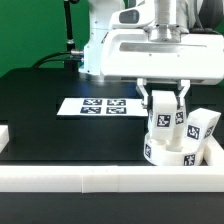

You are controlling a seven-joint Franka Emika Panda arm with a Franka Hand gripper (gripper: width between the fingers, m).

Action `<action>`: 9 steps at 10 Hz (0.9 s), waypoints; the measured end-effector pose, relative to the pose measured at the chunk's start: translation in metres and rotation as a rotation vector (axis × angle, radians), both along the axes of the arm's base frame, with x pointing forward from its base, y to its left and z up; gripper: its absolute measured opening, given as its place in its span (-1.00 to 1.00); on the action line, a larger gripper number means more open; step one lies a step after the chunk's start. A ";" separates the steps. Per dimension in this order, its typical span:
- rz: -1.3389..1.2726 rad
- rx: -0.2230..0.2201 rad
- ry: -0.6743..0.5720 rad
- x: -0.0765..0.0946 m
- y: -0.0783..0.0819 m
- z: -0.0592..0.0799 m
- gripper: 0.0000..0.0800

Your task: Assemble stool

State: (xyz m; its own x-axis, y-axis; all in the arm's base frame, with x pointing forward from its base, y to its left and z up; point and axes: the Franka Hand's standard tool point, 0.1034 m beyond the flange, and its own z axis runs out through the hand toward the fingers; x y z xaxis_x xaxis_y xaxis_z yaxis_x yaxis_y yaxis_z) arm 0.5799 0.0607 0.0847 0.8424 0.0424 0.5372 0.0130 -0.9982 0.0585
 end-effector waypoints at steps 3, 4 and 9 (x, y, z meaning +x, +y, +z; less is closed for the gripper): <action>-0.002 0.000 0.003 0.000 -0.001 0.000 -0.09; -0.002 0.000 0.003 0.000 -0.001 0.000 0.36; -0.001 0.035 0.067 0.007 -0.004 0.032 0.62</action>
Offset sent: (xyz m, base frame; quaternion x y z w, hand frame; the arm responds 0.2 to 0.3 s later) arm 0.0000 0.0000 0.0000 0.0000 0.0000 0.0000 1.0000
